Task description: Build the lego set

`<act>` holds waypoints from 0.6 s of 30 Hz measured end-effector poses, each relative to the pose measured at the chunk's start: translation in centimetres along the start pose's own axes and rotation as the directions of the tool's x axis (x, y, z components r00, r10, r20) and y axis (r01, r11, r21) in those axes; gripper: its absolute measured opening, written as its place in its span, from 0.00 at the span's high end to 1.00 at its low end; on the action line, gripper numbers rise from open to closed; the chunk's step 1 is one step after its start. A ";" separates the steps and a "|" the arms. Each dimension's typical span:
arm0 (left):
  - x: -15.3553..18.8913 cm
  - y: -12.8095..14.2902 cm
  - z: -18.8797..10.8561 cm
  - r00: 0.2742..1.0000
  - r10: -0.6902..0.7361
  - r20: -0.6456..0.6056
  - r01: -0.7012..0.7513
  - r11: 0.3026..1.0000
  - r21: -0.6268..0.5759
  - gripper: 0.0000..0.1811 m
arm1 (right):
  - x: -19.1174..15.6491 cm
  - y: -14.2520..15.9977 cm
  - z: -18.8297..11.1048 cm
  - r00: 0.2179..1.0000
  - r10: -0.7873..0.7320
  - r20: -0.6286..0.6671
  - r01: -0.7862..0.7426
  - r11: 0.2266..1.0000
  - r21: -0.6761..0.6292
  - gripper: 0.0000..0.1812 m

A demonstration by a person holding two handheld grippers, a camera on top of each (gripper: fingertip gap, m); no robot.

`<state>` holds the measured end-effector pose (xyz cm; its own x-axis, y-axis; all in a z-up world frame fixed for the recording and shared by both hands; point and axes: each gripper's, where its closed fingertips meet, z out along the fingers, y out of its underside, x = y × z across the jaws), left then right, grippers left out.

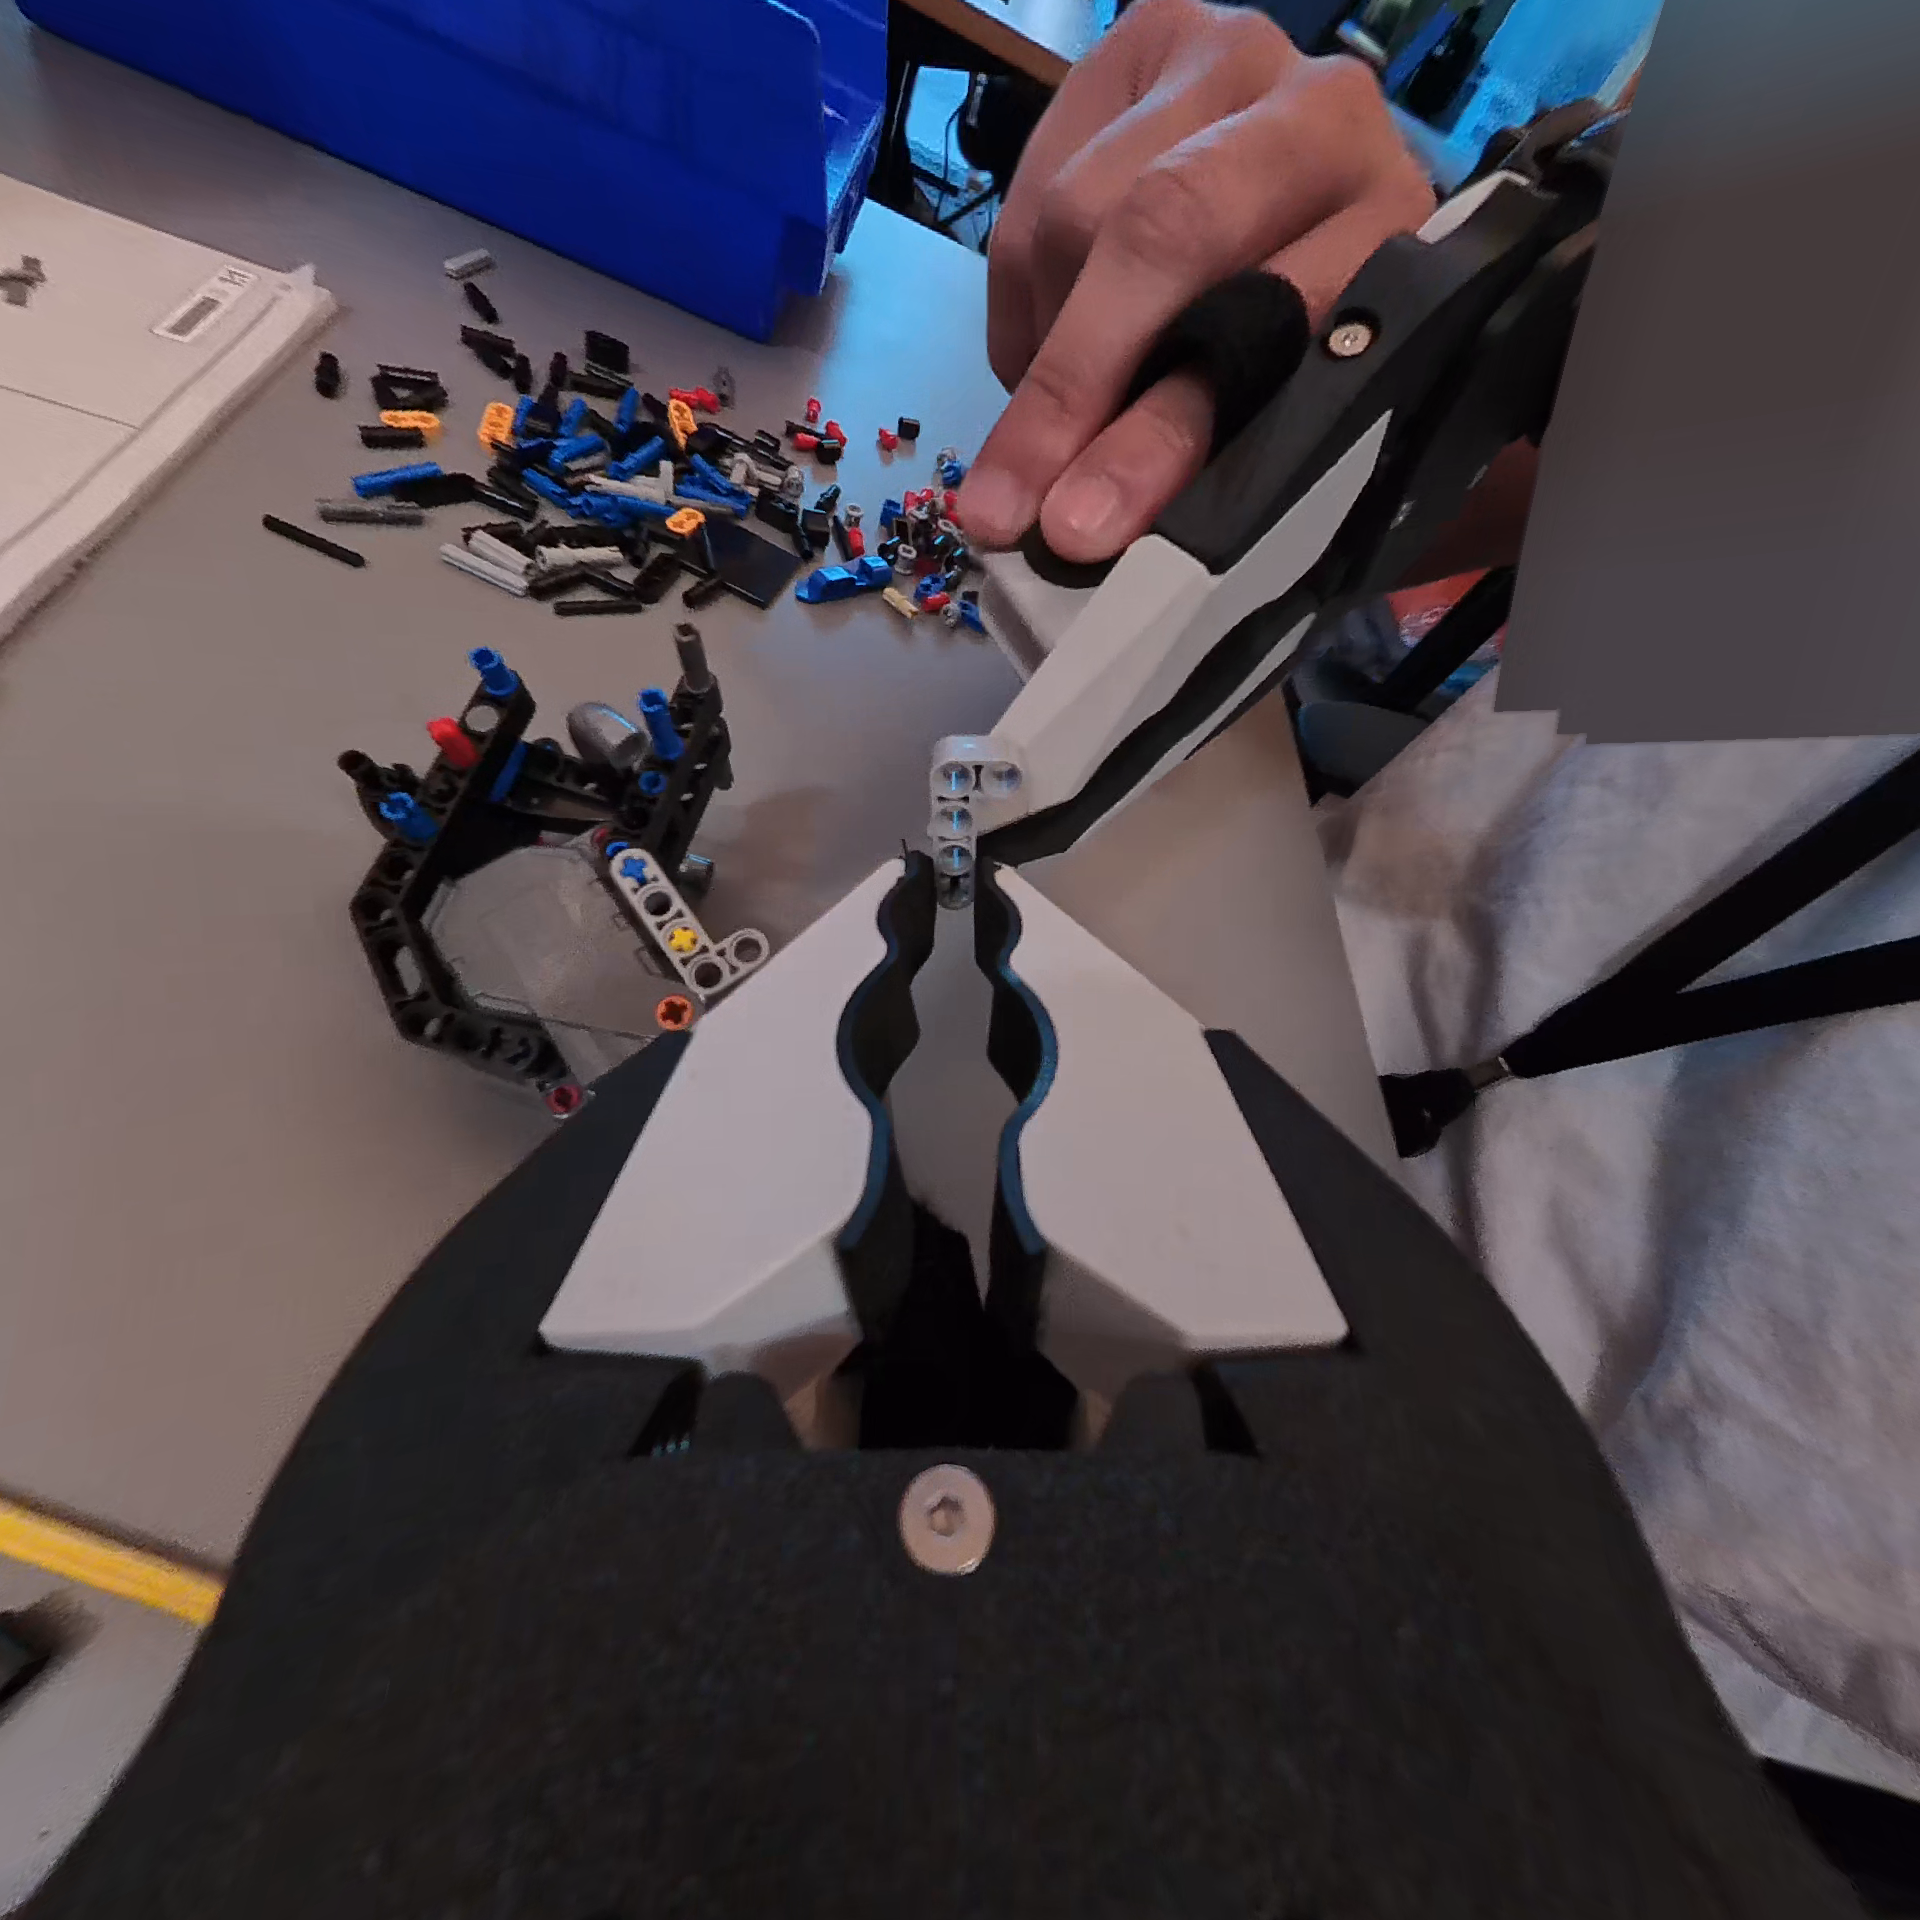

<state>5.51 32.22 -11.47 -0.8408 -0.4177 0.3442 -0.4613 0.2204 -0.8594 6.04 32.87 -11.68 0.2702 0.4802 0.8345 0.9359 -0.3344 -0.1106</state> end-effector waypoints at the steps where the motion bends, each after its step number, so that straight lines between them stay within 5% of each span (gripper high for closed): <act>1: 0.0 0.0 0.0 1.000 -0.014 -0.010 0.014 1.000 0.002 0.97 | 0.0 0.0 0.0 1.000 -0.005 0.001 0.005 1.000 0.000 0.99; 11: -0.4 0.7 0.5 0.999 0.014 0.033 -0.012 0.999 -0.042 0.97 | -0.8 0.1 0.5 0.999 -0.010 0.036 0.011 1.000 -0.023 0.99; 18: -0.5 0.3 0.2 0.999 0.016 0.032 -0.015 0.999 -0.029 0.97 | -0.3 0.2 0.5 0.992 0.126 0.019 -0.128 0.988 0.087 0.99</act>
<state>5.83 32.30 -11.97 -0.8388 -0.4419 0.3180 -0.4565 0.2526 -0.8531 6.25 33.06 -12.25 0.3906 0.4497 0.8032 0.9099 -0.3210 -0.2627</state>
